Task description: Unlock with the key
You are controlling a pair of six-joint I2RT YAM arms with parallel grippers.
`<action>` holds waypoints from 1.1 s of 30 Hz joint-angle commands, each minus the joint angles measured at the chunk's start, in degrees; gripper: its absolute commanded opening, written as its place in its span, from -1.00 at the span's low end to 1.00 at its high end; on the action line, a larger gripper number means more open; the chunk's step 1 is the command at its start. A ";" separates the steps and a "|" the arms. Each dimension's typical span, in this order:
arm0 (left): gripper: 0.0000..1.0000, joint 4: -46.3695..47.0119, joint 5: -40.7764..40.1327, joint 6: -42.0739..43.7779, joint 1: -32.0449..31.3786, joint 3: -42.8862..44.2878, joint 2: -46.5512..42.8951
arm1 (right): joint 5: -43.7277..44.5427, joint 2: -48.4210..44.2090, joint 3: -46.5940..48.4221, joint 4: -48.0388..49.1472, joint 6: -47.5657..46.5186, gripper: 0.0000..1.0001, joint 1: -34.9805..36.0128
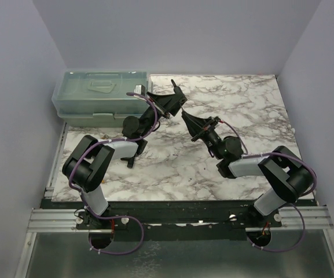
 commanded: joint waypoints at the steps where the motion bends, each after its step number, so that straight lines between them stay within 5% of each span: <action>1: -1.00 11.61 1.88 0.08 -0.29 2.52 -2.49 | 1.80 1.14 2.36 15.54 10.79 -0.99 0.25; 10: -1.00 11.47 2.09 -0.86 1.02 0.74 -2.58 | -7.10 -2.55 0.95 8.48 6.30 -0.99 0.29; 14: -1.00 6.90 2.62 -3.06 2.03 -2.04 -2.97 | -15.48 -8.67 -1.68 -5.42 -0.99 -1.00 0.25; 22: -1.00 -11.35 6.18 -0.85 1.37 -6.86 -7.21 | -19.40 -33.91 -4.23 -51.46 -28.52 -0.99 0.26; 28: -1.00 -35.99 12.85 2.27 0.01 -3.80 -7.50 | -12.39 -48.14 7.24 -88.51 -52.49 -0.99 0.24; 33: -1.00 -82.28 5.17 17.41 -5.15 9.99 -5.86 | -6.55 -51.17 13.73 -105.38 -68.14 -1.00 0.30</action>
